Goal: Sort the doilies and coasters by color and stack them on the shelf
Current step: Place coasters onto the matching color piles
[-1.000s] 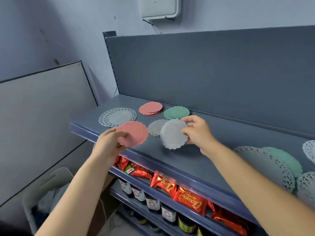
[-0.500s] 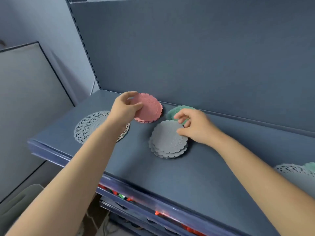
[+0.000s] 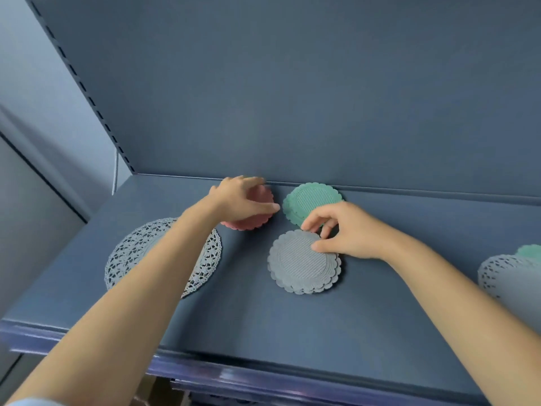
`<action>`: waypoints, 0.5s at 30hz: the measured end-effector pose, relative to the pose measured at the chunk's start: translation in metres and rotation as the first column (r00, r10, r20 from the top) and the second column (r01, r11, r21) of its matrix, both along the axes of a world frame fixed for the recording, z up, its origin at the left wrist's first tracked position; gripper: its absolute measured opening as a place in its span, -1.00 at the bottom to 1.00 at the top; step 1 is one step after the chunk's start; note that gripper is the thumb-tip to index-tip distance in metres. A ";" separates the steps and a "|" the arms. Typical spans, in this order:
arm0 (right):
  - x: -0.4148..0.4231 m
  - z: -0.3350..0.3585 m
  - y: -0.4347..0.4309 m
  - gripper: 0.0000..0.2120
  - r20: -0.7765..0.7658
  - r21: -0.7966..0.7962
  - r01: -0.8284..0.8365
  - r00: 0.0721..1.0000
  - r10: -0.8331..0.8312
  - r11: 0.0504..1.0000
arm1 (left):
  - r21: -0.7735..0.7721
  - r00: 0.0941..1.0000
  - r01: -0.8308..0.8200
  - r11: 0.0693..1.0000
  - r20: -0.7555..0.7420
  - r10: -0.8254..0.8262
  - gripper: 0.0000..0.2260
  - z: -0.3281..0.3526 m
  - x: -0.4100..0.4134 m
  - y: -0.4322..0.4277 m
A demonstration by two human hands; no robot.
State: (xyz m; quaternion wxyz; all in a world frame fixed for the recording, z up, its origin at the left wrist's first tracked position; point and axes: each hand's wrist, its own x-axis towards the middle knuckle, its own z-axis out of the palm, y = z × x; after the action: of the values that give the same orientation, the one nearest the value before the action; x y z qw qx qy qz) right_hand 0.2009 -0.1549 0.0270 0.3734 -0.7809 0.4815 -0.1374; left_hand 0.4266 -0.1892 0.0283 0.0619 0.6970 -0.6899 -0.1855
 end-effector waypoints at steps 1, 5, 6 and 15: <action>0.002 0.000 0.001 -0.69 -0.007 0.003 0.024 1.000 -0.024 1.000 | 0.009 0.999 0.033 0.999 0.012 -0.033 -0.22 -0.001 0.002 -0.001; 0.010 -0.005 0.008 -0.63 -0.068 -0.021 0.124 0.990 -0.125 0.992 | -0.030 0.995 0.101 0.994 0.006 -0.101 -0.05 -0.004 0.014 -0.003; 0.012 -0.006 0.011 -0.66 -0.074 -0.037 0.153 0.985 -0.155 0.988 | -0.038 0.993 0.114 0.993 0.007 -0.114 -0.03 -0.004 0.016 -0.003; 0.014 -0.019 0.043 -0.75 0.008 -0.122 0.426 0.903 -0.429 0.896 | -0.220 0.958 0.243 0.945 0.210 -0.197 -0.38 -0.002 0.015 0.005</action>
State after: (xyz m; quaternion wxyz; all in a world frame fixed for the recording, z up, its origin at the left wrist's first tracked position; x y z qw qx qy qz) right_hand 0.2153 -0.1123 0.0081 0.2815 -0.6787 0.6355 -0.2374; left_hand 0.4416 -0.1846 0.0262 0.0616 0.6166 -0.7839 -0.0397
